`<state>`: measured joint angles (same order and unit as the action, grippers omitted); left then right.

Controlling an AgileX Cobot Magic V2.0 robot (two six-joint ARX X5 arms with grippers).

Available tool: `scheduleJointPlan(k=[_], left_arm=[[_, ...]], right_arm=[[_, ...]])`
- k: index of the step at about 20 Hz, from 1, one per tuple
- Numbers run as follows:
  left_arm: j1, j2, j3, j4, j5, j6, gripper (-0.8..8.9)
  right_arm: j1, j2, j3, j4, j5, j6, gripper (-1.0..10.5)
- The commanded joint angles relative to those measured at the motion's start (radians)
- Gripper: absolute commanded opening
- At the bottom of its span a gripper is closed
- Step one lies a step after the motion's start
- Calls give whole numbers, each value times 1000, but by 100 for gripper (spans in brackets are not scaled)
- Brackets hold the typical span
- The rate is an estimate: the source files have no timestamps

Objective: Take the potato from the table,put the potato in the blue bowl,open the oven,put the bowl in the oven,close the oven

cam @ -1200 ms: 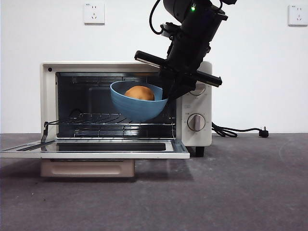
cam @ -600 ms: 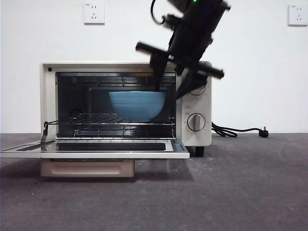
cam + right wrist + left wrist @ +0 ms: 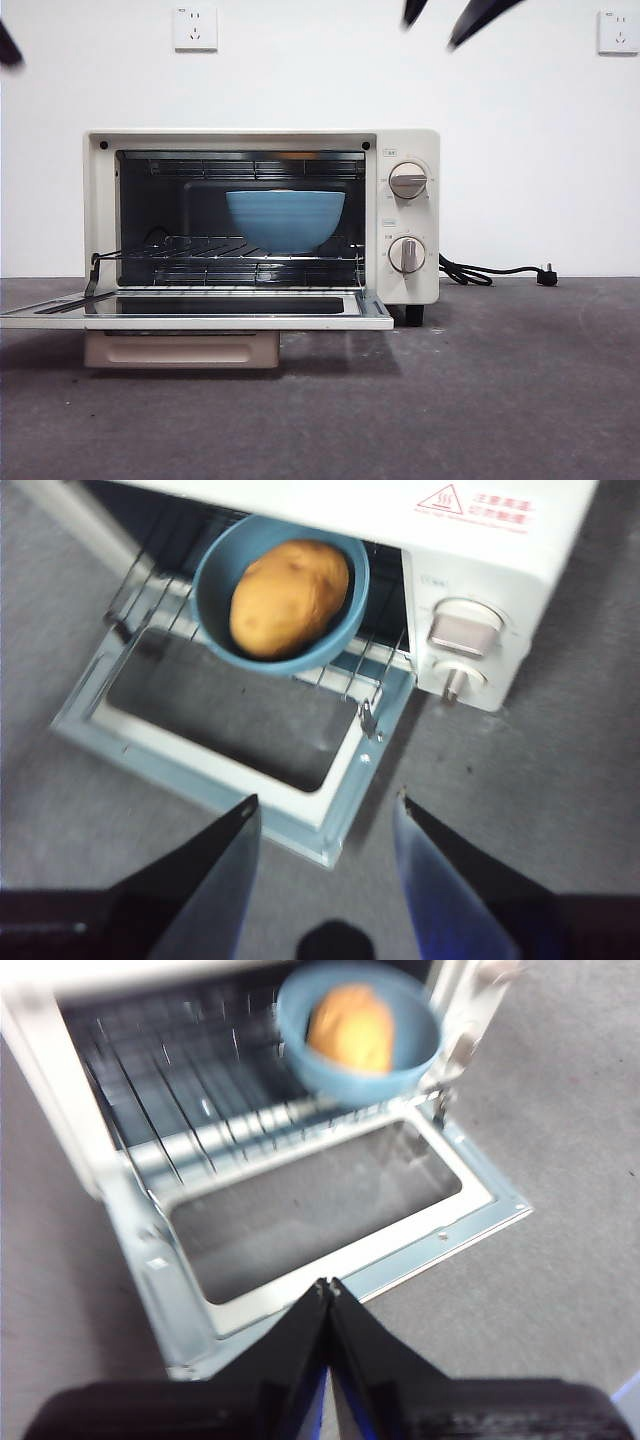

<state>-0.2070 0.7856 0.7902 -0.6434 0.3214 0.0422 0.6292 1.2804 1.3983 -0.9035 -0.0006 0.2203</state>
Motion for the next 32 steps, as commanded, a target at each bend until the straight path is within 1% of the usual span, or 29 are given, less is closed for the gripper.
scheduleJointPlan(k=[1, 2, 4, 6, 7, 10, 12, 16, 22, 24, 28, 30, 32], left_arm=[[95, 42, -75, 104, 97, -48, -8], [143, 72, -101, 148, 128, -53, -8], [222, 147, -122, 204, 161, -59, -8], [285, 229, -124, 256, 214, -60, -8], [304, 268, -124, 280, 232, -61, -8], [340, 399, -124, 334, 232, -56, -8], [345, 487, -124, 359, 229, -41, -8], [345, 626, -124, 422, 229, -39, -8], [344, 740, -124, 464, 241, -37, -8], [342, 780, -124, 472, 302, -35, -8], [340, 816, -124, 478, 388, -35, -8], [349, 816, -123, 502, 459, -51, -8], [369, 816, -120, 539, 534, -95, -8]], right_arm=[[2, -80, 0, -48, -2, -42, 219], [2, -123, 0, -72, -1, -56, 218], [2, -193, 0, -108, 0, -58, 218], [2, -251, 0, -142, 0, -64, 218], [2, -278, 0, -156, 0, -65, 218], [2, -335, 0, -177, 1, -65, 218], [2, -355, 0, -183, 2, -65, 218], [2, -373, 0, -183, 2, -65, 218], [2, -373, 0, -196, 2, -64, 218], [2, -373, 0, -196, 2, -61, 218], [2, -373, 0, -196, 3, -61, 218], [2, -373, 0, -196, 3, -61, 218], [2, -373, 0, -197, 3, -61, 218]])
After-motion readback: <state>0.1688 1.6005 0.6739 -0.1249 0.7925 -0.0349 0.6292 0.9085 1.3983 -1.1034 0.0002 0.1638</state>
